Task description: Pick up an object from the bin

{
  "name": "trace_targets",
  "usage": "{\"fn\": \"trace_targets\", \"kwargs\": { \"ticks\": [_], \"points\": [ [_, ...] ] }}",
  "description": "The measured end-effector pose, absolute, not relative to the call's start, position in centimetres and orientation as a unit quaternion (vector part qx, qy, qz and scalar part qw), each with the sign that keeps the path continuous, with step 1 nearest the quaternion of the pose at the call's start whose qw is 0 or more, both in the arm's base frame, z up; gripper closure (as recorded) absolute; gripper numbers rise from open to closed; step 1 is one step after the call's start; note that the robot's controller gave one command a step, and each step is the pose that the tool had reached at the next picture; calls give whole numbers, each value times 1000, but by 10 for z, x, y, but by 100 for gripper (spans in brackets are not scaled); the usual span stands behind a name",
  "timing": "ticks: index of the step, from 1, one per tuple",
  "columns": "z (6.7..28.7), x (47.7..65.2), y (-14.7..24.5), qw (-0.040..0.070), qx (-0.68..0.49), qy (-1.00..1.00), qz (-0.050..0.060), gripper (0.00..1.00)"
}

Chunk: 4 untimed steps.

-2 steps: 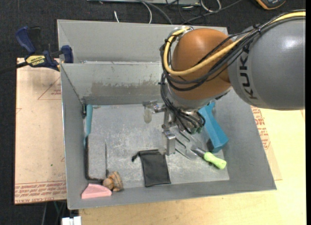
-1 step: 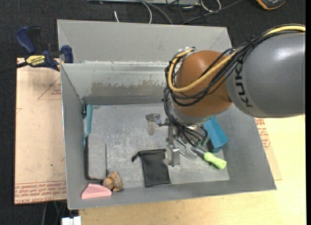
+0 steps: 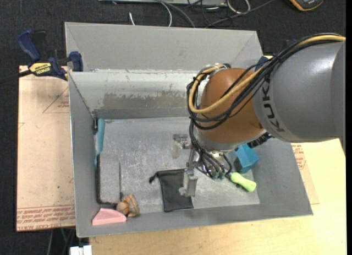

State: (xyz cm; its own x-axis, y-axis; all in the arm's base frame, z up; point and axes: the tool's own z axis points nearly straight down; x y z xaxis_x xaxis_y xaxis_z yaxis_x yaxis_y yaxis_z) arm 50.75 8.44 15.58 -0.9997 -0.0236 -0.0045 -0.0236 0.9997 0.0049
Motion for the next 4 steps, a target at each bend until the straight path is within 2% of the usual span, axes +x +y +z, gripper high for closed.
{"fn": "trace_targets", "kwargs": {
  "ticks": [1, 2, 3, 4],
  "points": [
    [109, 501, 60, 0, -23, 1000, 2, 0],
    [89, 501, 61, 3, -45, 999, 2, 0],
    [71, 520, 51, 1, 45, 999, 2, 100],
    [71, 520, 51, 0, 45, 999, 2, 100]
  ]
}}
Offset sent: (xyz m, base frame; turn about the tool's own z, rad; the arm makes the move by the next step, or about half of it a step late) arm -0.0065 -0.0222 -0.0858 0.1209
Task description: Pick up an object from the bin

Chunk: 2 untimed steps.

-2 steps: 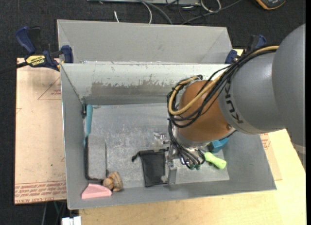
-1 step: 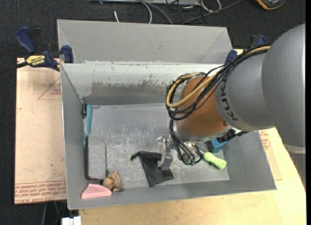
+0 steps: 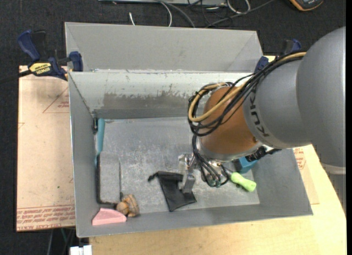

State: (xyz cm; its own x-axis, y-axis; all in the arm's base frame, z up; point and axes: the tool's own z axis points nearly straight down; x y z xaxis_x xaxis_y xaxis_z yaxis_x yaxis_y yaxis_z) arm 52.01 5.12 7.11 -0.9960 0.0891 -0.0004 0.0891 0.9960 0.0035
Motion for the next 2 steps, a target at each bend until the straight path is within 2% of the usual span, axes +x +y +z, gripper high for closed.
{"fn": "trace_targets", "kwargs": {
  "ticks": [2],
  "points": [
    [208, 525, 59, -2, 11, 1000, 2, 100]
  ]
}}
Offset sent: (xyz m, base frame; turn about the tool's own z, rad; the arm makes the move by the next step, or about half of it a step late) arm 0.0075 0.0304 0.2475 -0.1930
